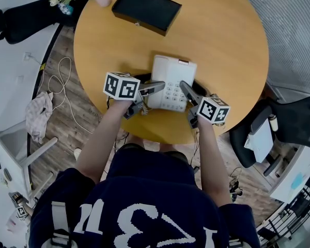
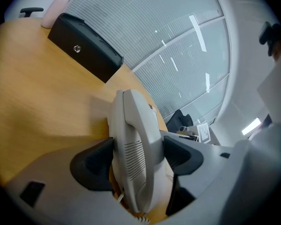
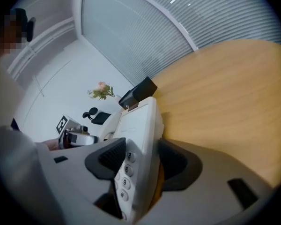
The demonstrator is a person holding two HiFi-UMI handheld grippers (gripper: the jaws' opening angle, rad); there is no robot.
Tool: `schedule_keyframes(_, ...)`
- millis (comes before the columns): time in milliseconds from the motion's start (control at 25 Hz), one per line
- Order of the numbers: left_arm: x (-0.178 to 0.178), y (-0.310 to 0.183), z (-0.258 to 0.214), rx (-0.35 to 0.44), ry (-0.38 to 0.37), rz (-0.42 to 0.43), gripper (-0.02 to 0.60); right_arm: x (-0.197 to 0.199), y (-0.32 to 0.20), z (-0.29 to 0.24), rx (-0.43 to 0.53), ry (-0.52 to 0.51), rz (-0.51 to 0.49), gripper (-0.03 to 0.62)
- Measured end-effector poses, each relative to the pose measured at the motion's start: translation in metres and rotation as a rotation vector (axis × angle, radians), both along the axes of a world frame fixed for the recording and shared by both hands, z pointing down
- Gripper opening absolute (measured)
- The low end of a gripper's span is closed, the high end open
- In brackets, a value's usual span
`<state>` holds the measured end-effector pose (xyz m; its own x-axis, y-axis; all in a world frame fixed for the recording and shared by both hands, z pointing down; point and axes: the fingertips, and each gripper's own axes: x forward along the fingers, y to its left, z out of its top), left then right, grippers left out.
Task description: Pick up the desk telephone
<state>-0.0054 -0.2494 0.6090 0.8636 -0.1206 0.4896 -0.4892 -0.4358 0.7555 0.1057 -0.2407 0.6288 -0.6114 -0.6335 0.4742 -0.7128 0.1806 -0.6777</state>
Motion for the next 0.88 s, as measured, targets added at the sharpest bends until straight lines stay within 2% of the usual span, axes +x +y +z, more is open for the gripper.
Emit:
schedule_keyframes(200,-0.001,0.002,-0.005,0.042,-0.009,-0.044,0.322,0.001,0.003,-0.005,0.022,0.010,0.029,0.225)
schedule_keyframes(440,-0.003,0.002,-0.027,0.176,-0.013,-0.047,0.318,0.001,0.004,-0.024,0.093,0.018,0.032,0.215)
schedule_keyframes(640,-0.003,-0.007,-0.056,0.249,0.015,-0.066,0.313,0.002,-0.002,-0.050,0.156,-0.009,0.067,0.213)
schedule_keyframes(880,-0.002,-0.021,-0.098,0.345,0.030,-0.083,0.311,0.005,-0.021,-0.093,0.250,0.007,0.052,0.212)
